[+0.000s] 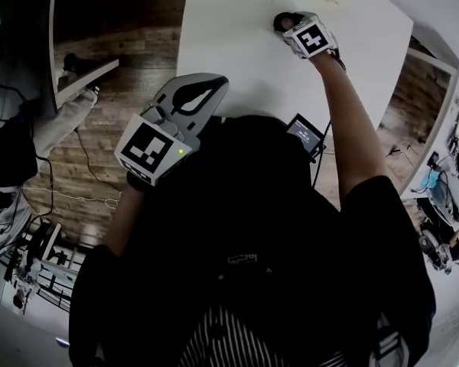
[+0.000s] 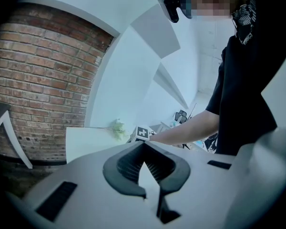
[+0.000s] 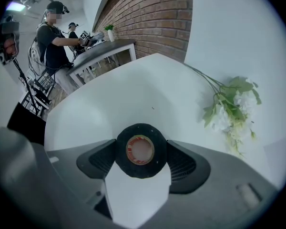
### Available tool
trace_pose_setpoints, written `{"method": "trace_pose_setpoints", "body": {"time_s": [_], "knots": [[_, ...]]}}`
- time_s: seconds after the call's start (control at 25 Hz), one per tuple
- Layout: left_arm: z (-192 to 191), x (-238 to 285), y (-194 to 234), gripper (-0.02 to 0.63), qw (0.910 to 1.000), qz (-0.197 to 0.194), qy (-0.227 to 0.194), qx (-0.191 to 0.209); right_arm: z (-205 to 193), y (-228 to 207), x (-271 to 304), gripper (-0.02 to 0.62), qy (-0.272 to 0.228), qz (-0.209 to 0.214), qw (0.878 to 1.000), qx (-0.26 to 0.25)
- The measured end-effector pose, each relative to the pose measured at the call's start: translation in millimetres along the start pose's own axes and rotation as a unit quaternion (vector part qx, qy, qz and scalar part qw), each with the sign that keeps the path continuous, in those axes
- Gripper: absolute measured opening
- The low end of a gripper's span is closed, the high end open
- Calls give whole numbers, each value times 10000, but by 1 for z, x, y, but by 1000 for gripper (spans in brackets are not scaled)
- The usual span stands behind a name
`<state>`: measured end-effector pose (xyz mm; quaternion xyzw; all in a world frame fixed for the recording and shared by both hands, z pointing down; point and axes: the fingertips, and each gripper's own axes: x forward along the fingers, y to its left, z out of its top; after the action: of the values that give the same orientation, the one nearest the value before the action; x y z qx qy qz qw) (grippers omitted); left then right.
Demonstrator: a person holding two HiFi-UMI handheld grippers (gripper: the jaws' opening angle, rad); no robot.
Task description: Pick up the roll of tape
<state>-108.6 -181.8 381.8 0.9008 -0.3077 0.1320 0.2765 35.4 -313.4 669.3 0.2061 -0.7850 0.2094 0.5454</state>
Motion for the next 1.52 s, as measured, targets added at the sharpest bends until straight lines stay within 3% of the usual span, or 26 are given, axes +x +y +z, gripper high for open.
{"method": "trace_pose_setpoints", "body": {"time_s": [0.52, 0.8, 1.0, 1.2, 1.52], "knots": [[10, -20, -16, 6, 9983, -250, -241, 467, -23, 25, -61, 330, -488, -275, 9973, 470], [12, -34, -29, 6, 9953, -533, -454, 665, -35, 51, -126, 330, -1235, -608, 9855, 995], [18, -28, -38, 6, 9912, -870, -638, 763, -34, 73, -178, 330, -1833, -854, 9715, 1241], [35, -16, -59, 6, 9884, -977, -789, 853, -38, 105, -229, 330, -2595, -572, 9540, 1389], [58, 9, -94, 6, 9869, -853, -947, 992, -29, 123, -326, 330, -4104, -113, 8966, 1661]]}}
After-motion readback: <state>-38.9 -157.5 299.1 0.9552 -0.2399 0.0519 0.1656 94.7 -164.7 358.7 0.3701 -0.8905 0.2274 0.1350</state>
